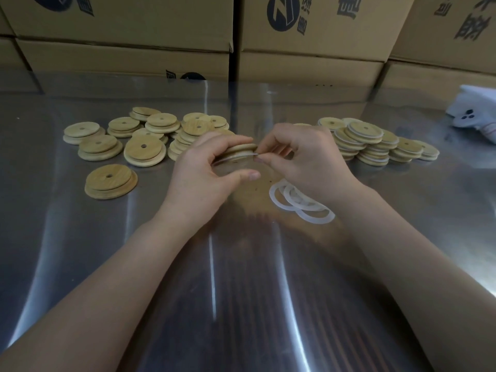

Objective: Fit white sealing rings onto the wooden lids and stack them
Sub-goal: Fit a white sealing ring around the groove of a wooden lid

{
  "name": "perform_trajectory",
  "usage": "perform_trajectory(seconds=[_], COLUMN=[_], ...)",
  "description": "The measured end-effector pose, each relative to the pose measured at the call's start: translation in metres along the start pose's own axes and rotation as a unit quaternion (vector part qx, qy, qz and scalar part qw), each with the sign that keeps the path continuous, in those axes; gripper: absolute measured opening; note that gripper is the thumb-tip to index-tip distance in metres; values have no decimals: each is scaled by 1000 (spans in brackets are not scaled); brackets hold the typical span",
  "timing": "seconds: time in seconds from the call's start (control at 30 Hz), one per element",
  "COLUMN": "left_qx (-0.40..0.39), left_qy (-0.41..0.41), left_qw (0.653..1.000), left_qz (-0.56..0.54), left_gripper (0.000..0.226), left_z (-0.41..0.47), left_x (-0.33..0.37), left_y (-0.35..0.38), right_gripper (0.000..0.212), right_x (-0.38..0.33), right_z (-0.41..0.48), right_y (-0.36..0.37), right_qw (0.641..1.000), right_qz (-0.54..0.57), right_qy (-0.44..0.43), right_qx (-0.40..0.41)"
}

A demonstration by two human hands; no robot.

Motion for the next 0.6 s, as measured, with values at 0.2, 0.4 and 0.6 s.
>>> perform_trajectory(seconds=[0.2, 0.4, 0.6], left_qx=[58, 84, 76], left_qy=[-57, -80, -92], left_qw=[989, 970, 964], left_qz=[-125, -214, -236], left_gripper=[22, 17, 19], left_z=[0, -1, -1], left_x=[-11, -17, -18], left_y=[-2, -3, -1], right_gripper=[7, 20, 28], right_x=[3, 13, 7], right_z=[1, 0, 2], right_y=[16, 25, 26], right_qw=[995, 988, 993], right_qz=[83, 75, -6], right_qy=[61, 134, 110], right_qx=[-5, -22, -47])
Point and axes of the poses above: each hand's wrist, its own z-axis towards the middle knuckle, its own y-axis out of the palm, x = y × z, the point moved 5 cm from there along z, towards the middle knuckle, and after that the axes turned 11 degrees about -x, right-handed, at the moved point
